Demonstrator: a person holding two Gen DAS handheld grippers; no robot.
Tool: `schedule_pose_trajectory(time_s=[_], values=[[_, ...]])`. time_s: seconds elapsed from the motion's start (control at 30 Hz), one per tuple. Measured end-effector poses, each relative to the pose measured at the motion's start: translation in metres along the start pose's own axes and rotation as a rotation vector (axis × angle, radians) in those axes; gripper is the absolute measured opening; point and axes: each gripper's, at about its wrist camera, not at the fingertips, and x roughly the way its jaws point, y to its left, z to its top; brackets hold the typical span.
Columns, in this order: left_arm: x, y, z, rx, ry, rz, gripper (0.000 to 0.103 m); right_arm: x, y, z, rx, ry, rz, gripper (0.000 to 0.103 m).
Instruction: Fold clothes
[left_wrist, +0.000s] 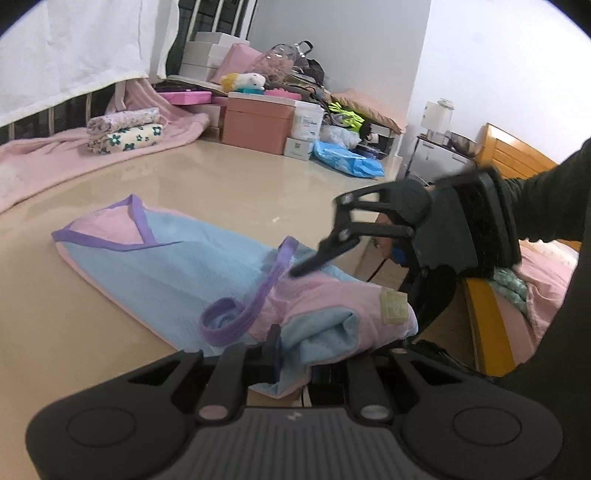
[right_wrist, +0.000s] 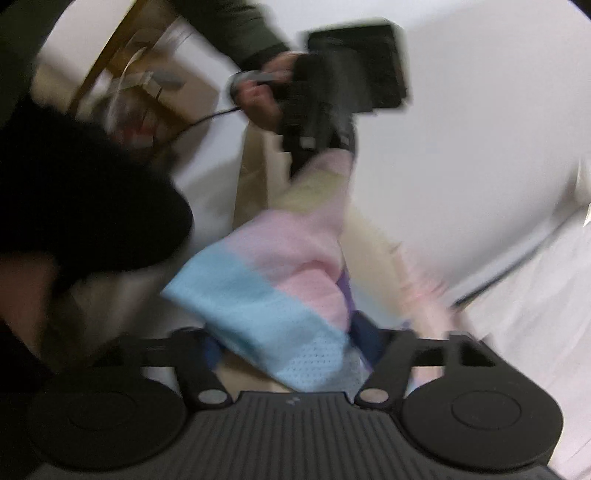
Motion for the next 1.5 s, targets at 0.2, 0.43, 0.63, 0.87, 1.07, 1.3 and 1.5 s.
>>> schedule_pose_trajectory(time_s=[0.2,0.43,0.63,0.87,1.07,1.3,1.5], values=[[-0.016,0.017,0.002,-0.114,-0.027,-0.137,0.012,-0.012,-0.084,-0.015,0.640,-0.051,0.367,0.012],[-0.015,0.060,0.011,-0.422,-0.189,-0.034,0.014,0.020,-0.153,-0.076,1.224,-0.041,0.521,0.016],[-0.002,0.064,-0.003,-0.520,-0.188,0.051,0.015,0.021,-0.159,-0.095,1.423,0.009,0.389,0.052],[-0.004,0.067,-0.004,-0.624,-0.222,0.076,0.043,0.017,-0.161,-0.100,1.558,-0.025,0.233,0.042],[-0.020,0.052,0.005,-0.513,-0.267,0.319,0.045,0.027,-0.149,-0.075,1.372,0.084,0.074,0.038],[-0.013,0.007,0.035,-0.316,-0.398,0.502,0.046,0.000,-0.146,-0.031,1.106,0.054,-0.170,0.035],[0.046,-0.002,0.018,-0.241,-0.172,0.648,0.018,0.044,-0.112,-0.022,1.012,0.167,-0.127,0.019]])
